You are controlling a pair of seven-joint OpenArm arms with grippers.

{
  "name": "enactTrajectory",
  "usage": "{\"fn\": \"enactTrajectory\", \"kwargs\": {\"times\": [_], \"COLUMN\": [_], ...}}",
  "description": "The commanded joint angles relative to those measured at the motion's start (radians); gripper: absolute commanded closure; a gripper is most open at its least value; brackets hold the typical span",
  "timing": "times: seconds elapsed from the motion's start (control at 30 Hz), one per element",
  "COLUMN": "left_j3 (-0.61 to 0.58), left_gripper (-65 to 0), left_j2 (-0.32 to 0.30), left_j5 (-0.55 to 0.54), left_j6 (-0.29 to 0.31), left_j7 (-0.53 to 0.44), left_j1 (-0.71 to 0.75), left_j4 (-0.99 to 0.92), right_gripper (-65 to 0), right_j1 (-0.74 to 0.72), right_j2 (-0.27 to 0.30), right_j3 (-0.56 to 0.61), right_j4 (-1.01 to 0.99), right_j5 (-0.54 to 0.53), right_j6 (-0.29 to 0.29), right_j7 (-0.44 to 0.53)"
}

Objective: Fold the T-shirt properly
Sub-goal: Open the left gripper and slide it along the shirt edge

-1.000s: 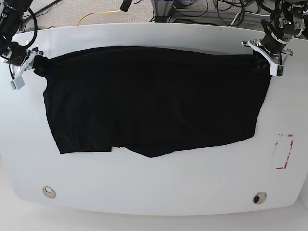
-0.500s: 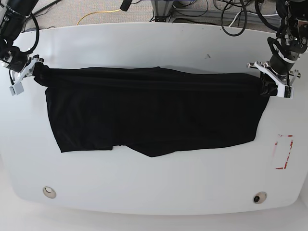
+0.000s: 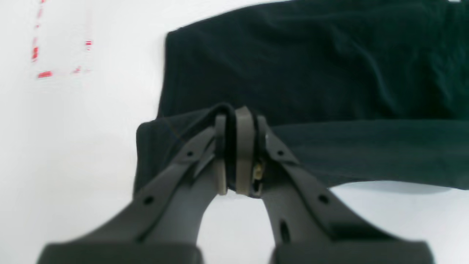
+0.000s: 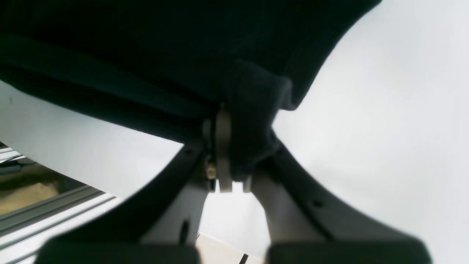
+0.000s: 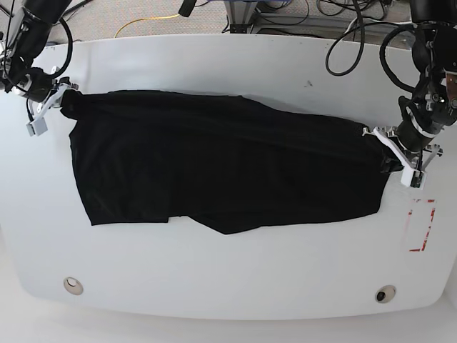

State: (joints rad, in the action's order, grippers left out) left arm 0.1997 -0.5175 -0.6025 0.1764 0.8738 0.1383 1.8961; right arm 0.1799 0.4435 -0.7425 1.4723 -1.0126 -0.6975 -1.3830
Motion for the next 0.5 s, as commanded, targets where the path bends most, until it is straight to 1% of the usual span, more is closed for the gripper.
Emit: {"fn": "enactTrajectory", "kwargs": {"times": [0.0,0.1,0.2,0.33,0.47], "left_j3": [0.01,0.008,0.007,0.007,-0.007], "left_gripper": [-1.1,-1.1,-1.1,-1.1,-1.4], "left_j2": [-0.02,-0.022,-0.022,-0.017,0.0], "left_j5": [0.006,0.01,0.054,0.132,0.181], "left_j6": [0.024,0.053,0.081,0.16,0.225], "left_j7": [-0.001,0.017,0.015,0.015,0.015], "left_j1": [-0.044,-0.093,-0.138,-0.194,-0.248], "left_j4": [-0.027,-0.096,-0.174,-0.261,-0.315], "right_gripper": [0.0,0.0,0.0,0.0,0.0], "right_j1": [-0.007,-0.009,-0.009,-0.036,-0.052], "right_j2": [0.028,0.03,0.033,0.054,0.058], "right_j3": [-0.01,-0.027,-0.053,-0.055,-0.053], "right_j4": [-0.035,-0.094,-0.14,-0.192,-0.226], "right_j5": [-0.01,-0.01,-0.01,-0.01,-0.01], "right_j6": [-0.001,-0.001,-0.001,-0.001,-0.001], "right_j7": [0.027,0.063,0.096,0.112,0.118]}}
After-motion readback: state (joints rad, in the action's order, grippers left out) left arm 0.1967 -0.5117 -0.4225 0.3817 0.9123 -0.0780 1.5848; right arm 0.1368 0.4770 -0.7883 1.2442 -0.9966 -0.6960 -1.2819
